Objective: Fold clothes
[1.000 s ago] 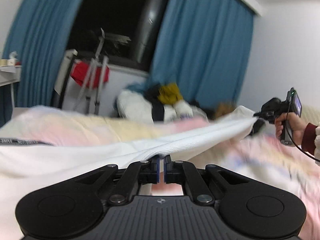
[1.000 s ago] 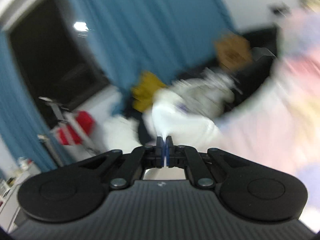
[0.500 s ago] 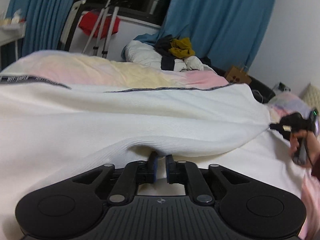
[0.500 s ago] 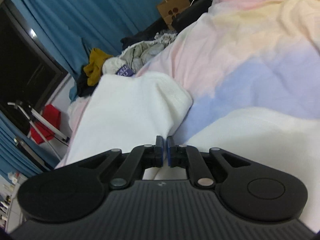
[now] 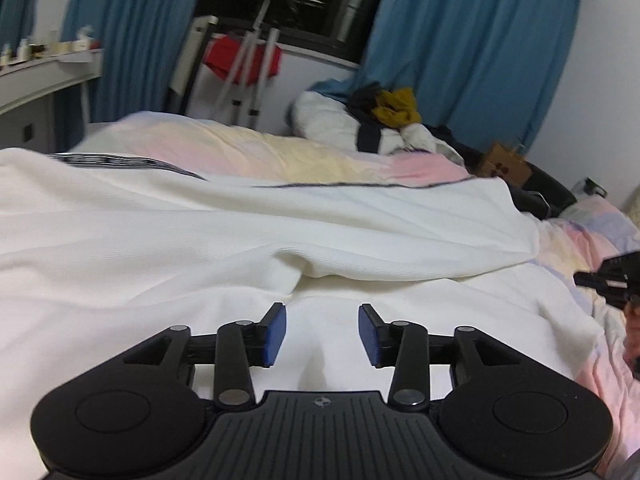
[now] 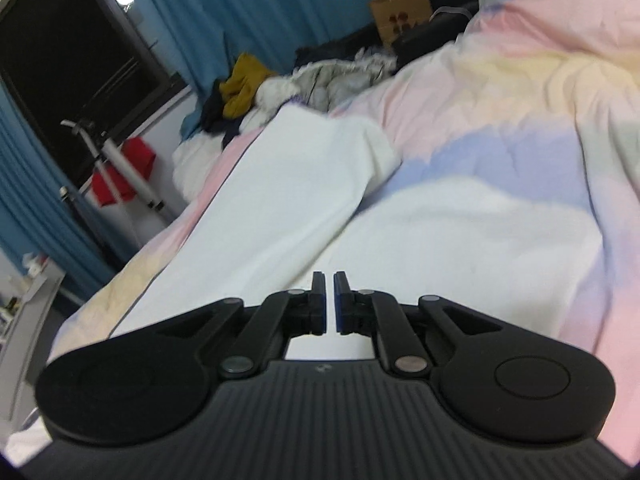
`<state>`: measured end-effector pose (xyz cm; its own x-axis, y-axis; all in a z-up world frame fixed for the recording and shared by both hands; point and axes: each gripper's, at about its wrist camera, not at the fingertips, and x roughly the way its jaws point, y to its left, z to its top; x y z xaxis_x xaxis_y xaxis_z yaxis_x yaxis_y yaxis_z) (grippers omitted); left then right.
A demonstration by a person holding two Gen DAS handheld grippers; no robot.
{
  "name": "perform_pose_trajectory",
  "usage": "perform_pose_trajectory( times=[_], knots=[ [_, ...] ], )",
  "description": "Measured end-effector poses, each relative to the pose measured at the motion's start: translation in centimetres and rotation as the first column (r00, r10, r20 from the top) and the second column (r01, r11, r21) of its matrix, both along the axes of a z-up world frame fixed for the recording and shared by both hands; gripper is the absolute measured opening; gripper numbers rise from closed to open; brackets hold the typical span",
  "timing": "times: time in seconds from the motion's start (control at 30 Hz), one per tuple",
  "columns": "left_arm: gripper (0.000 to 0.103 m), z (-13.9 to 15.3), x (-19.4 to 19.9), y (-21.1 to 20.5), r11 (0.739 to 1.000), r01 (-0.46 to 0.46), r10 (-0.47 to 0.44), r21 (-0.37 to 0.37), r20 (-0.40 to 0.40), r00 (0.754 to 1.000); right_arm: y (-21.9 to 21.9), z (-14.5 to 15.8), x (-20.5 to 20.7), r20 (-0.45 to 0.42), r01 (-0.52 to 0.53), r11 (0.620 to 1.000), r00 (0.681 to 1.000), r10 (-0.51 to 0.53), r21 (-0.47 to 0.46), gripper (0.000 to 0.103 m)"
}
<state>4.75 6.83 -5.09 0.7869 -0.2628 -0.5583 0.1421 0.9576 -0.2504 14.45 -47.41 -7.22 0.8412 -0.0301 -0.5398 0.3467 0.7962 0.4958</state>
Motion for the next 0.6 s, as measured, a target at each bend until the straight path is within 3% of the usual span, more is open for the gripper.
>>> perform_pose_trajectory(
  times=[0.07,0.2,0.4,0.5,0.6],
  knots=[
    [0.053,0.9,-1.7,1.2,0.998,-0.059,0.059,-0.019,-0.008,0.998,0.5,0.5,-1.3,0.011,-0.019,1.000,1.000,0.019,0.002,0.008],
    [0.056,2.4,-5.0,4.4,0.981,-0.179,0.176,-0.078,-0.041,0.983,0.8,0.9,-2.5,0.014,-0.038,0.999,0.999,0.038,-0.018,0.008],
    [0.070,4.4,-9.6,10.2,0.918,-0.363,0.344,-0.160,-0.134,0.929,-0.3,0.5,-2.6,0.015,-0.042,0.999,0.999,0.042,0.033,0.008],
    [0.077,5.0,-11.5,13.3,0.864,-0.468,0.435,-0.188,-0.191,0.880,-0.5,0.5,-2.7,0.018,-0.045,0.998,0.999,0.044,0.045,0.008],
    [0.079,4.8,-12.9,16.6,0.774,-0.579,0.507,-0.257,-0.295,0.810,-0.8,0.1,-2.5,0.008,-0.037,0.998,0.999,0.036,0.060,0.008]
  ],
)
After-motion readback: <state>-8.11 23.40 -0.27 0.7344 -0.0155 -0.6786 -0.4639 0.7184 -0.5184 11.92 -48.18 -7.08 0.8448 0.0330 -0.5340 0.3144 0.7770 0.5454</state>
